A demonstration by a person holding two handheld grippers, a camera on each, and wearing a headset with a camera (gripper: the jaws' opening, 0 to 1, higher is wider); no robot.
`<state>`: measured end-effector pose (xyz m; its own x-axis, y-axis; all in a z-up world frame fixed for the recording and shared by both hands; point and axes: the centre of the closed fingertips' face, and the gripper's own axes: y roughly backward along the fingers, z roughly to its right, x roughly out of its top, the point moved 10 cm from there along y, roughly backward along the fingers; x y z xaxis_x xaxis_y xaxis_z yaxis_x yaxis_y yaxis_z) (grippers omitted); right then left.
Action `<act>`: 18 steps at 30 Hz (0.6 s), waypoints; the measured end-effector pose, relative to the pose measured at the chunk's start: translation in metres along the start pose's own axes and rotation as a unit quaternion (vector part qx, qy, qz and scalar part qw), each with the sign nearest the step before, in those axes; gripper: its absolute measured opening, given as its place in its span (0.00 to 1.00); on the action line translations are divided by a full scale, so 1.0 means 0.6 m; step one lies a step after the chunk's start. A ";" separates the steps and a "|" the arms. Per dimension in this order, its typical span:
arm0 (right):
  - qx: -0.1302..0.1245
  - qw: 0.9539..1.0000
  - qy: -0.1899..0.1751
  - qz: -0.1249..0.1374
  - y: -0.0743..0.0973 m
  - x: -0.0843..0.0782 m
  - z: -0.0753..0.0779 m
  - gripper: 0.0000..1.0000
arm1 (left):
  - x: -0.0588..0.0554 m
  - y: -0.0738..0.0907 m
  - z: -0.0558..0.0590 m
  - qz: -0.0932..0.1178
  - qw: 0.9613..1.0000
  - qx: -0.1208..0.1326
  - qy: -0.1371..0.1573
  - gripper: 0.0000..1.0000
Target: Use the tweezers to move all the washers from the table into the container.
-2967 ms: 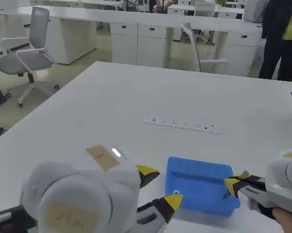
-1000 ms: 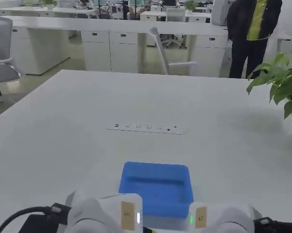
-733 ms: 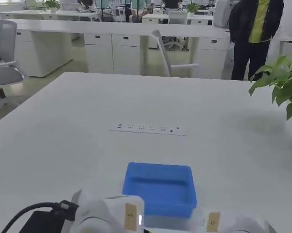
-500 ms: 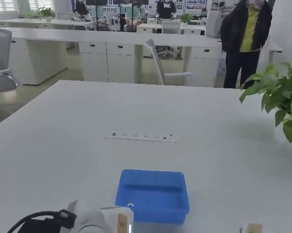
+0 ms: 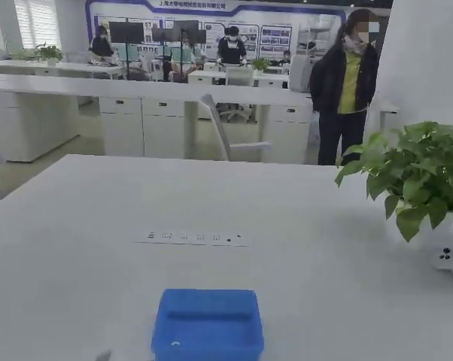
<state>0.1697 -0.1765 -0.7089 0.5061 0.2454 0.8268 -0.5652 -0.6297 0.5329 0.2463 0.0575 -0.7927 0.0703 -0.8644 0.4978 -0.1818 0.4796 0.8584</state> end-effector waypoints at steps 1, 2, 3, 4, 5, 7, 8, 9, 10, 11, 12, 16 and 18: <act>-0.002 1.000 0.000 0.000 0.003 -0.002 -0.003 0.26 | 0.000 -0.001 -0.001 -0.005 1.000 0.000 -0.001 0.00; -0.003 1.000 -0.002 0.002 0.005 -0.003 -0.004 0.27 | 0.002 -0.001 -0.001 -0.001 1.000 -0.001 -0.005 0.00; -0.005 1.000 -0.002 0.005 0.008 -0.004 -0.006 0.27 | 0.002 0.000 -0.002 -0.009 1.000 0.001 -0.002 0.00; -0.006 1.000 -0.002 0.005 0.009 -0.004 -0.007 0.27 | 0.002 0.000 -0.002 -0.012 1.000 0.003 -0.003 0.00; -0.008 1.000 -0.003 0.007 0.010 -0.005 -0.008 0.27 | 0.001 0.001 -0.001 -0.013 1.000 0.006 0.000 0.00; -0.010 1.000 -0.007 0.013 0.013 -0.004 -0.010 0.27 | -0.002 0.004 0.002 -0.017 0.999 0.012 0.032 0.00; -0.010 1.000 -0.008 0.016 0.014 -0.002 -0.010 0.28 | -0.006 0.009 0.002 -0.020 0.998 0.028 0.055 0.04; -0.012 1.000 -0.008 0.019 0.015 -0.001 -0.012 0.28 | -0.008 0.013 0.002 -0.015 0.997 0.034 0.069 0.08; -0.014 1.000 -0.007 0.022 0.015 0.000 -0.012 0.28 | -0.011 0.018 0.002 -0.013 0.994 0.046 0.096 0.11; -0.015 1.000 -0.007 0.024 0.016 0.001 -0.011 0.28 | -0.018 0.027 0.002 -0.021 0.986 0.074 0.149 0.12; -0.015 1.000 -0.007 0.026 0.016 0.002 -0.011 0.29 | -0.021 0.033 0.003 -0.010 0.983 0.080 0.167 0.13; -0.021 0.999 -0.010 0.036 0.017 0.006 -0.008 0.31 | -0.026 0.074 0.018 0.053 0.953 0.122 0.274 0.36; -0.022 0.999 -0.014 0.040 0.017 0.009 -0.006 0.33 | -0.023 0.102 0.029 0.084 0.935 0.143 0.313 0.45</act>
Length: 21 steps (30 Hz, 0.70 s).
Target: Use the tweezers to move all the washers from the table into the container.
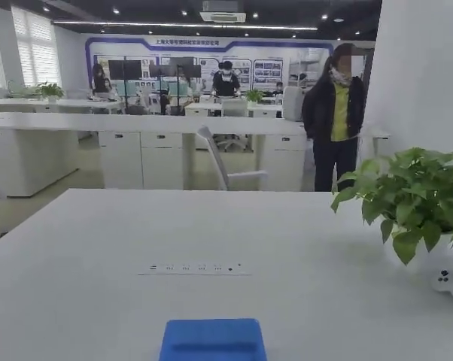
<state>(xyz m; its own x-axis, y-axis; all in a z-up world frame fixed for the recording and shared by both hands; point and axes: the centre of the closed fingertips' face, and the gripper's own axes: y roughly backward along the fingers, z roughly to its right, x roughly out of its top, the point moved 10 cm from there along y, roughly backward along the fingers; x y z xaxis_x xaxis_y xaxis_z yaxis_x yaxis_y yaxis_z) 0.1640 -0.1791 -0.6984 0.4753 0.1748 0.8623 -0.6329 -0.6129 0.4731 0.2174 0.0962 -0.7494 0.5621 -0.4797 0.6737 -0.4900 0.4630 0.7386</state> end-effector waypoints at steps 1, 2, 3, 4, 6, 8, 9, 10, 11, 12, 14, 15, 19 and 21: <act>-0.002 1.000 -0.001 0.002 0.000 0.001 0.001 0.35 | 0.000 0.011 0.001 0.013 1.000 0.005 0.017 0.49; -0.004 1.000 -0.002 0.004 -0.001 0.003 0.003 0.37 | 0.001 0.028 0.003 0.037 0.998 0.016 0.044 0.54; -0.006 1.000 -0.002 0.005 -0.001 0.004 0.004 0.40 | 0.000 0.040 0.006 0.053 0.997 0.022 0.061 0.61; -0.011 1.000 -0.001 0.009 0.000 0.006 0.006 0.42 | -0.003 0.055 0.009 0.068 0.994 0.033 0.077 0.67; -0.016 1.000 0.000 0.012 0.000 0.007 0.007 0.46 | -0.007 0.070 0.013 0.073 0.992 0.046 0.091 0.77; -0.025 1.000 0.000 0.016 0.001 0.009 0.012 0.52 | -0.013 0.100 0.021 0.091 0.987 0.070 0.108 0.81; -0.028 0.999 -0.001 0.016 0.002 0.009 0.014 0.54 | -0.014 0.107 0.023 0.097 0.986 0.076 0.115 0.84; -0.033 0.999 0.000 0.015 0.002 0.008 0.016 0.56 | -0.015 0.118 0.025 0.111 0.982 0.084 0.128 0.87; -0.039 0.999 0.001 0.013 0.002 0.007 0.019 0.57 | -0.016 0.123 0.028 0.118 0.980 0.087 0.138 0.89; -0.043 0.999 0.001 0.013 0.002 0.006 0.022 0.59 | -0.018 0.128 0.030 0.122 0.978 0.090 0.146 0.91; -0.047 0.999 0.003 0.012 0.002 0.007 0.024 0.63 | -0.023 0.136 0.032 0.128 0.975 0.100 0.150 0.95; -0.050 0.999 0.004 0.010 0.001 0.007 0.026 0.65 | -0.026 0.140 0.032 0.126 0.974 0.112 0.153 0.99; -0.070 0.998 0.002 0.002 -0.003 0.006 0.030 0.78 | -0.027 0.157 0.030 0.138 0.966 0.143 0.165 0.99; -0.075 0.997 -0.004 0.002 -0.004 0.006 0.030 0.82 | -0.026 0.163 0.028 0.152 0.962 0.140 0.181 0.99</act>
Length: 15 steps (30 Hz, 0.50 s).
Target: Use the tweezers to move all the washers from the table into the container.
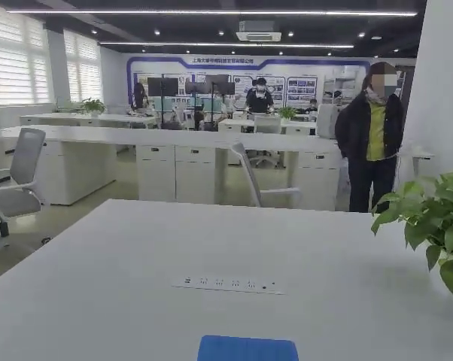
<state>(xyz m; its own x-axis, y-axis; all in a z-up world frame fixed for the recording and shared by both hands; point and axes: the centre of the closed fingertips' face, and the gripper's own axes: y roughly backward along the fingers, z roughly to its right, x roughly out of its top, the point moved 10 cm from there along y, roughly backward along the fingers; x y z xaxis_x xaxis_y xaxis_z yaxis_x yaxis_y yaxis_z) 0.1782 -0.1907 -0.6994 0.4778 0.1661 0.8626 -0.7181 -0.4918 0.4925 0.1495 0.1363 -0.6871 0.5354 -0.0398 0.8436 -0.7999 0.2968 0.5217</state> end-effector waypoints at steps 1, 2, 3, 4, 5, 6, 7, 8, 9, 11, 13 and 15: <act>-0.001 1.000 -0.001 0.002 0.000 0.001 0.000 0.84 | 0.001 0.001 -0.001 0.004 1.000 -0.001 0.006 0.99; -0.004 1.000 -0.002 0.004 -0.001 0.002 -0.001 0.87 | 0.002 0.003 -0.002 0.006 1.000 -0.001 0.011 0.99; -0.006 1.000 -0.001 0.003 -0.002 0.002 -0.001 0.90 | 0.003 0.004 -0.003 0.008 1.000 -0.001 0.014 0.99; -0.009 1.000 0.001 0.002 -0.003 0.002 -0.001 0.91 | 0.003 0.003 -0.003 0.010 1.000 0.000 0.017 0.99; -0.011 1.000 0.002 0.001 -0.003 0.002 -0.001 0.92 | 0.003 0.001 -0.002 0.010 1.000 -0.001 0.019 0.99; -0.013 1.000 0.002 0.002 -0.003 0.001 -0.001 0.93 | 0.002 0.000 -0.001 0.010 1.000 -0.001 0.021 0.99; -0.015 1.000 0.000 0.003 -0.004 0.000 0.000 0.94 | 0.000 -0.003 0.001 0.010 1.000 -0.002 0.021 0.99; -0.015 1.000 -0.003 0.003 -0.005 0.000 0.000 0.96 | -0.002 -0.003 0.003 0.009 1.000 0.001 0.019 0.99; -0.015 1.000 -0.005 0.003 -0.006 -0.001 0.000 0.98 | -0.003 -0.004 0.004 0.006 1.000 0.003 0.015 0.99; -0.017 1.000 -0.007 0.002 -0.006 -0.001 0.000 0.99 | -0.005 -0.003 0.007 0.003 1.000 0.004 0.012 0.99; -0.019 1.000 -0.008 0.004 -0.004 -0.001 0.001 0.99 | -0.004 -0.001 0.009 0.004 1.000 0.005 0.010 0.99; -0.019 1.000 -0.010 0.004 -0.003 -0.002 0.002 0.99 | -0.003 0.001 0.010 0.004 1.000 0.007 0.007 0.99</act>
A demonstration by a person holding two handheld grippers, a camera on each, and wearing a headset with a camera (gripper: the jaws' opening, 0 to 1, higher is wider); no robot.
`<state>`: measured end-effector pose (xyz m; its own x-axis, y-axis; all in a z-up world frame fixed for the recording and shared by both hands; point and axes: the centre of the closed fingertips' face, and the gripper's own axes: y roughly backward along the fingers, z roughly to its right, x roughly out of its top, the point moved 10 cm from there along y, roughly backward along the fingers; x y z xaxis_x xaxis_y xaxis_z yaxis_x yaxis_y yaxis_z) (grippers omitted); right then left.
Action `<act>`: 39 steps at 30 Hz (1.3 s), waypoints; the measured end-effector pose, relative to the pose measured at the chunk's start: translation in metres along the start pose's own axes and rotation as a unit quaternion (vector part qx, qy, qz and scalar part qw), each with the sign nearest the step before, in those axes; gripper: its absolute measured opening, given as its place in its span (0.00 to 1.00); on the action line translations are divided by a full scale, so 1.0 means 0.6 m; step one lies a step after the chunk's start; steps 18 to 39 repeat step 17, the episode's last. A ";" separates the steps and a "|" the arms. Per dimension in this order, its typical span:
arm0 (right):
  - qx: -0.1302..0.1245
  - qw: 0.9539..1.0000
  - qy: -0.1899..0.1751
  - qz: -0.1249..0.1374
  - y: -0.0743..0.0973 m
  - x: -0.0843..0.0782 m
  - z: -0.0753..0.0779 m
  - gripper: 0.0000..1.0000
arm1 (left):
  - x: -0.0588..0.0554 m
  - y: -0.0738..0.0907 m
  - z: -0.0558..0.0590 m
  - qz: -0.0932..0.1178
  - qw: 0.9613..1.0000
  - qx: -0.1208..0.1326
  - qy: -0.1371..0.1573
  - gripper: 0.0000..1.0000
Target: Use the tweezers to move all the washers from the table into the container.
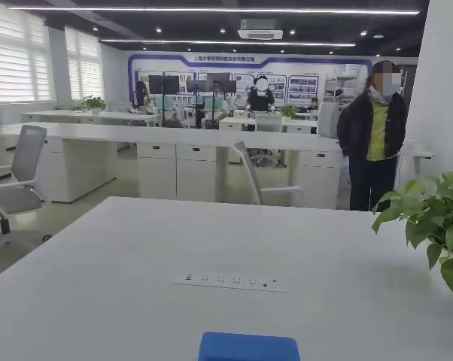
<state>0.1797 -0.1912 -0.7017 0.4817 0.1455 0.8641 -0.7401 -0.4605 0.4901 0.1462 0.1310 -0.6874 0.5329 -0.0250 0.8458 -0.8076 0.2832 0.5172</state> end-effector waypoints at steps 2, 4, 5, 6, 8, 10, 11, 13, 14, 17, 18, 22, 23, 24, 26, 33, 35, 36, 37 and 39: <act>-0.001 1.000 0.001 0.000 0.002 -0.001 0.002 0.99 | 0.001 0.002 0.000 0.003 1.000 0.006 -0.004 0.99; -0.003 1.000 0.002 -0.001 0.003 -0.003 0.004 0.99 | 0.000 0.004 -0.001 0.003 1.000 0.010 -0.005 0.99; -0.003 1.000 0.000 -0.002 0.004 -0.004 0.005 0.99 | -0.001 0.004 -0.001 0.002 1.000 0.010 -0.005 0.99; -0.002 1.000 -0.001 -0.002 0.004 -0.005 0.006 0.99 | -0.002 0.005 -0.001 0.000 1.000 0.010 -0.005 0.99; -0.001 1.000 -0.006 -0.002 0.006 -0.007 0.007 0.99 | -0.004 0.006 0.000 -0.001 1.000 0.010 -0.005 0.99; -0.001 1.000 -0.008 -0.001 0.006 -0.009 0.007 0.99 | -0.005 0.007 0.002 -0.002 1.000 0.010 -0.008 0.99; -0.002 1.000 -0.008 -0.001 0.006 -0.010 0.008 0.99 | -0.005 0.008 0.003 -0.003 1.000 0.010 -0.009 0.99; -0.004 1.000 -0.009 -0.004 0.006 -0.012 0.009 0.99 | -0.004 0.009 0.005 -0.006 1.000 0.011 -0.013 0.99; -0.003 1.000 -0.011 -0.004 0.006 -0.013 0.009 0.99 | -0.004 0.010 0.006 -0.006 1.000 0.011 -0.015 0.99; -0.002 1.000 -0.011 -0.001 0.007 -0.013 0.009 0.98 | -0.002 0.011 0.006 -0.006 1.000 0.013 -0.018 0.99; -0.002 1.000 -0.011 -0.001 0.007 -0.013 0.009 0.98 | -0.002 0.011 0.006 -0.006 1.000 0.013 -0.018 0.99; -0.002 1.000 -0.011 -0.001 0.007 -0.013 0.009 0.98 | -0.002 0.011 0.006 -0.006 1.000 0.013 -0.018 0.99; -0.002 1.000 -0.011 -0.001 0.007 -0.013 0.009 0.98 | -0.002 0.011 0.006 -0.006 1.000 0.013 -0.018 0.99; -0.002 1.000 -0.011 -0.001 0.007 -0.013 0.009 0.98 | -0.002 0.011 0.006 -0.006 1.000 0.013 -0.018 0.99; -0.002 1.000 -0.011 -0.001 0.007 -0.013 0.009 0.98 | -0.002 0.011 0.006 -0.006 1.000 0.013 -0.018 0.99; -0.002 1.000 -0.011 -0.001 0.007 -0.013 0.009 0.98 | -0.002 0.011 0.006 -0.006 1.000 0.013 -0.018 0.99; -0.002 1.000 -0.011 -0.001 0.007 -0.013 0.009 0.98 | -0.002 0.011 0.006 -0.006 1.000 0.013 -0.018 0.99; -0.002 1.000 -0.011 -0.001 0.007 -0.013 0.009 0.98 | -0.002 0.011 0.006 -0.006 1.000 0.013 -0.018 0.99; -0.002 1.000 -0.011 -0.001 0.007 -0.013 0.009 0.98 | -0.002 0.011 0.006 -0.006 1.000 0.013 -0.018 0.99; -0.002 1.000 -0.011 -0.001 0.007 -0.013 0.009 0.98 | -0.002 0.011 0.006 -0.006 1.000 0.013 -0.018 0.99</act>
